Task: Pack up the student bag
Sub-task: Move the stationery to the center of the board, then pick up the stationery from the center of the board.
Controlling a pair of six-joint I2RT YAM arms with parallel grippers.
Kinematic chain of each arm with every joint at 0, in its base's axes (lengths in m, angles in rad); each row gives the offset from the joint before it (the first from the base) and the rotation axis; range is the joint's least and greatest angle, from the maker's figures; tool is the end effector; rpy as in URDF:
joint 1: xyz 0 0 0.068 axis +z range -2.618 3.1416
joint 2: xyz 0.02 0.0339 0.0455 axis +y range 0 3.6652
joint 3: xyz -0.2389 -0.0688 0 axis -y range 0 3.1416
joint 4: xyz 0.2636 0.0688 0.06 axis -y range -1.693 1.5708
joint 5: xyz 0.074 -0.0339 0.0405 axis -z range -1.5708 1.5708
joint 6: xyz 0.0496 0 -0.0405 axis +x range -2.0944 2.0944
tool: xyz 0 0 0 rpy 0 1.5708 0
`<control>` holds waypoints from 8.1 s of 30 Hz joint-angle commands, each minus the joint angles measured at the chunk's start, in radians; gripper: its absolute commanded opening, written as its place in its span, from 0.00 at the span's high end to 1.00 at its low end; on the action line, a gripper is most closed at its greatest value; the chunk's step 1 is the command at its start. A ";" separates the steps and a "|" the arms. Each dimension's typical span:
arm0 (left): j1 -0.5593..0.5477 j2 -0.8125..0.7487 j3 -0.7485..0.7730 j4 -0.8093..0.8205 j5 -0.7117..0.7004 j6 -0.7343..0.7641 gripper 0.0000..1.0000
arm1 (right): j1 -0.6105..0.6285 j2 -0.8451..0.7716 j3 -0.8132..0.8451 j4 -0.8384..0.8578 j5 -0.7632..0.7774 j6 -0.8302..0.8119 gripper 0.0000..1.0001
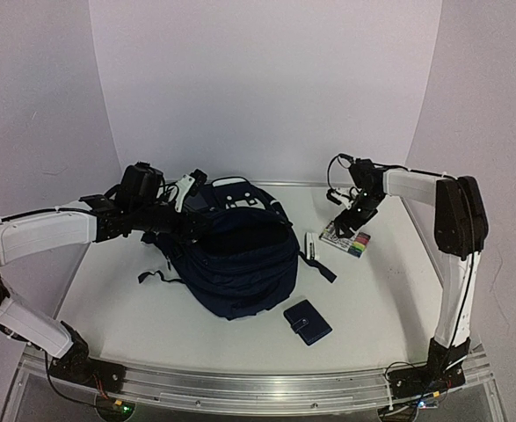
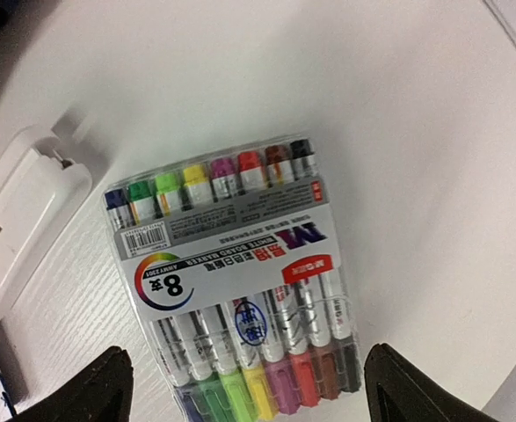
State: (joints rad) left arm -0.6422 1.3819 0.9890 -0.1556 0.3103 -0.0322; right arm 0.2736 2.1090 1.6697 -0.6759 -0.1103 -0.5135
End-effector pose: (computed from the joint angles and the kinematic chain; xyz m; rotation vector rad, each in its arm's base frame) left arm 0.2673 -0.2188 0.2394 0.8326 2.0111 -0.7224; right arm 0.4422 0.1298 0.1501 -1.0576 2.4580 0.0724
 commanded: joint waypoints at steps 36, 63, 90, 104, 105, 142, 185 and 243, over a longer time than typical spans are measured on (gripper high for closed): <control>0.027 -0.047 0.025 0.001 -0.036 -0.006 1.00 | 0.017 0.098 -0.114 -0.165 -0.045 -0.193 0.88; 0.032 -0.061 0.009 -0.002 -0.025 -0.011 1.00 | -0.151 -0.015 -0.121 -0.429 -0.391 0.045 0.25; 0.032 -0.025 -0.009 0.044 0.001 -0.031 1.00 | -0.154 0.037 -0.394 0.184 -0.784 0.645 0.31; 0.032 -0.020 -0.021 0.051 0.006 -0.037 1.00 | -0.101 0.089 -0.433 0.576 -1.104 0.826 0.57; 0.032 -0.018 -0.020 0.053 0.007 -0.037 1.00 | -0.091 0.063 -0.434 0.577 -1.113 0.818 0.57; 0.034 -0.034 -0.046 0.056 -0.002 -0.031 1.00 | 0.097 -0.003 -0.169 0.610 -0.868 0.900 0.34; 0.038 -0.039 -0.060 0.067 0.008 -0.035 1.00 | 0.079 0.088 -0.098 0.646 -1.090 0.971 0.64; 0.052 -0.065 0.002 -0.008 -0.011 -0.110 1.00 | 0.099 -0.161 -0.057 0.143 -0.563 0.388 1.00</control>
State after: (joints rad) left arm -0.5958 1.3553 0.9330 -0.1517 0.2932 -0.0861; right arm 0.3597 2.1289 1.5544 -0.4068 -0.8186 0.1363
